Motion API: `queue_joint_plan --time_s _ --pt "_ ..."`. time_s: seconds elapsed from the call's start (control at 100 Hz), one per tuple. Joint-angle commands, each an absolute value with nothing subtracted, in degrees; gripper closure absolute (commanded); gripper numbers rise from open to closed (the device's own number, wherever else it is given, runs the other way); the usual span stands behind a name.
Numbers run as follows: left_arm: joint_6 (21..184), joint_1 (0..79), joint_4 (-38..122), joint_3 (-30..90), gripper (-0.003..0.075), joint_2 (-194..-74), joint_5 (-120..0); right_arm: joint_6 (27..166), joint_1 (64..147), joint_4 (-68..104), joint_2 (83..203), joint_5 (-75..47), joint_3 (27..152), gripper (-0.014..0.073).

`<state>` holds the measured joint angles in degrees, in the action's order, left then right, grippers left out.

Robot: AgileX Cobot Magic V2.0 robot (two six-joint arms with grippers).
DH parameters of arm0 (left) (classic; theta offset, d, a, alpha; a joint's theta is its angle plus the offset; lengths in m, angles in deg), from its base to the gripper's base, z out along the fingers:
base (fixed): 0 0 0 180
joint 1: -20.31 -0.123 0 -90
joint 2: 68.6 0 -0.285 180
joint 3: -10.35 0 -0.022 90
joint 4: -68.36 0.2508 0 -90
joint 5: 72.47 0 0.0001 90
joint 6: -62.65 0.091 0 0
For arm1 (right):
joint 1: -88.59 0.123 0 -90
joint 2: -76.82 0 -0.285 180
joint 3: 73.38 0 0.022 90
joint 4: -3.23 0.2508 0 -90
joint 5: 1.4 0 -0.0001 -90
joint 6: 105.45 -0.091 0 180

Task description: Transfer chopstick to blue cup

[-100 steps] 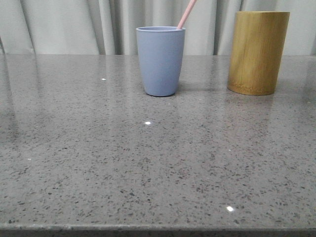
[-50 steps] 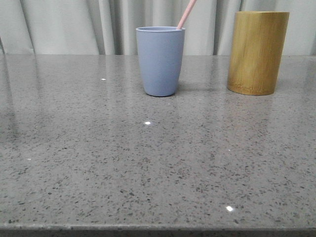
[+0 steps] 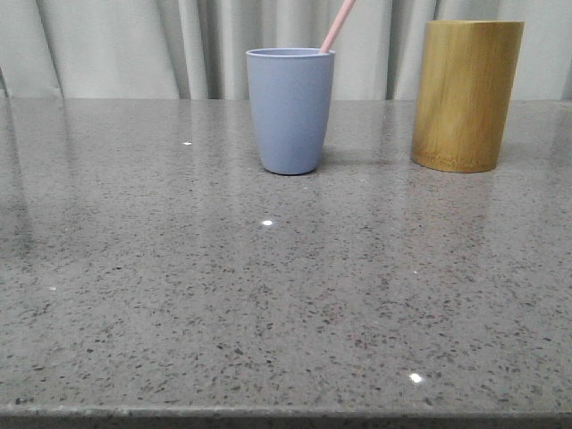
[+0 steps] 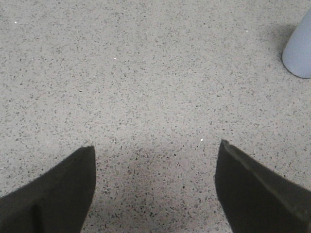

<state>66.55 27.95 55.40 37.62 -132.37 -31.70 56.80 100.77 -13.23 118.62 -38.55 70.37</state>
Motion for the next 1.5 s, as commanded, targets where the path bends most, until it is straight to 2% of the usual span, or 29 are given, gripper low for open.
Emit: queue_joint_plan --time_s 0.0,0.17,0.26,0.38,0.56,0.6,1.49 --pt "65.81 27.82 54.27 35.98 0.0227 -131.64 -35.31 56.95 100.55 -13.87 118.41 -34.48 71.66 0.0130" --pt "65.81 27.82 54.27 35.98 0.0227 -131.64 -35.31 56.69 100.55 -13.87 118.41 -33.33 71.66 0.0136" --pt "65.81 27.82 54.27 35.98 0.0260 -131.64 -35.31 56.69 100.55 -13.87 118.41 -30.85 71.66 0.0200" --pt "65.81 27.82 54.27 35.98 0.0400 -131.64 -35.31 56.69 100.55 -13.87 118.41 -26.67 71.66 0.0370" --pt "65.81 27.82 54.27 35.98 0.0692 -131.64 -35.31 56.69 100.55 -13.87 118.41 -25.89 71.66 0.0659" --pt "65.81 27.82 54.27 35.98 0.0738 -131.64 -35.31 56.64 100.55 -13.87 118.41 -25.95 71.66 0.0659" --pt "65.81 27.93 54.38 36.61 0.0739 -131.64 -35.89 56.64 100.55 -13.87 118.41 -25.95 71.66 0.0661"
